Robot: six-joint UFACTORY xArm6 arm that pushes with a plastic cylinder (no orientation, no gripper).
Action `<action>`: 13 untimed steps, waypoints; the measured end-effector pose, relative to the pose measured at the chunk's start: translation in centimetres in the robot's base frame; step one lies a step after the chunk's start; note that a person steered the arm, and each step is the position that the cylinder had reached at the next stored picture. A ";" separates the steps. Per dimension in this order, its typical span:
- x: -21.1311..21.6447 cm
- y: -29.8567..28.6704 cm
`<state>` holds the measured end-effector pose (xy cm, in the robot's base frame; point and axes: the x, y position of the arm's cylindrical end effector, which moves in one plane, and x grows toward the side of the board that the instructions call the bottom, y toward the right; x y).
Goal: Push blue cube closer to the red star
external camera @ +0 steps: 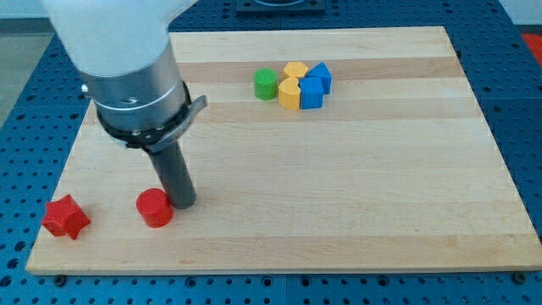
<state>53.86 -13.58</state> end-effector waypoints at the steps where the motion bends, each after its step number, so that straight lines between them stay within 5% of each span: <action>1: 0.9 -3.0; 4: 0.2 -2.0; 7: -9.8 24.0; 9: -21.7 33.0; 11: -26.8 28.7; 13: -19.5 20.8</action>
<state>34.32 7.23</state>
